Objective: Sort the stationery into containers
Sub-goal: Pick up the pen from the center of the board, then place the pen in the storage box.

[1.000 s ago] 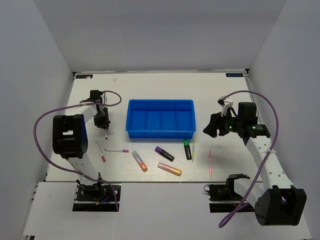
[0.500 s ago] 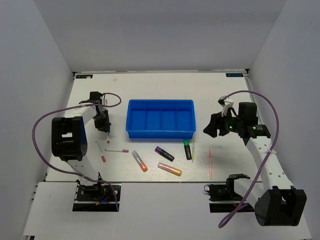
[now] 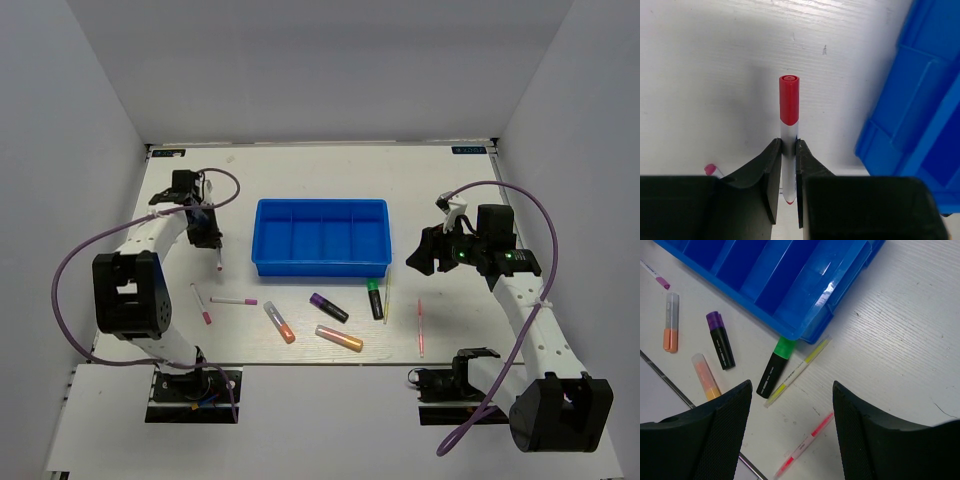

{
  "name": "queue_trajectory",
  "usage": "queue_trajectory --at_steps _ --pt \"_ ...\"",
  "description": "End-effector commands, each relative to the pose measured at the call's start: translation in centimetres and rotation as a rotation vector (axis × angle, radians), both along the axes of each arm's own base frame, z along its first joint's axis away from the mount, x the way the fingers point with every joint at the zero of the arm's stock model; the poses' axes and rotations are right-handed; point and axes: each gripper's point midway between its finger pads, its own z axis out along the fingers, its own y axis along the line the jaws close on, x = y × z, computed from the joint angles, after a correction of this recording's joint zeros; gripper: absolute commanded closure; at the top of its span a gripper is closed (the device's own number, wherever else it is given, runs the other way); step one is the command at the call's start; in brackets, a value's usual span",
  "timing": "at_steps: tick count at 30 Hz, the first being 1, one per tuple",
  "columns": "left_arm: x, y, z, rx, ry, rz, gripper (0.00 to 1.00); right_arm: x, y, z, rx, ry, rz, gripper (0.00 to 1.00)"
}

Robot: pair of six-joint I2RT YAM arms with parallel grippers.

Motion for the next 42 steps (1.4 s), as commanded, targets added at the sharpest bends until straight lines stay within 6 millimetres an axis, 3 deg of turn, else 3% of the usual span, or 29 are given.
queue_trajectory --at_steps 1,7,13,18,25,30,42 --pt "1.1 -2.7 4.8 -0.054 -0.128 -0.051 1.0 0.2 0.2 1.2 0.015 -0.029 0.009 0.32" --pt "2.4 -5.7 10.8 -0.089 -0.254 -0.105 1.0 0.1 0.2 1.0 0.016 -0.024 0.012 0.32" --pt "3.4 -9.4 14.3 -0.143 -0.321 -0.158 1.0 0.1 0.3 1.0 0.019 -0.021 0.015 0.32" --pt "4.0 -13.2 13.2 -0.167 -0.31 -0.209 1.0 0.0 0.2 0.7 0.015 -0.011 0.013 0.32" --pt "4.9 -16.4 10.5 -0.126 -0.283 -0.242 1.0 0.1 0.2 0.7 0.012 -0.014 0.017 0.32" --pt "5.5 -17.2 9.1 -0.085 -0.262 -0.254 1.0 0.0 0.2 0.8 0.01 -0.018 0.016 0.32" --pt "4.4 -15.9 6.3 -0.006 -0.212 -0.244 0.9 0.0 0.2 0.7 0.011 -0.014 0.02 0.3"
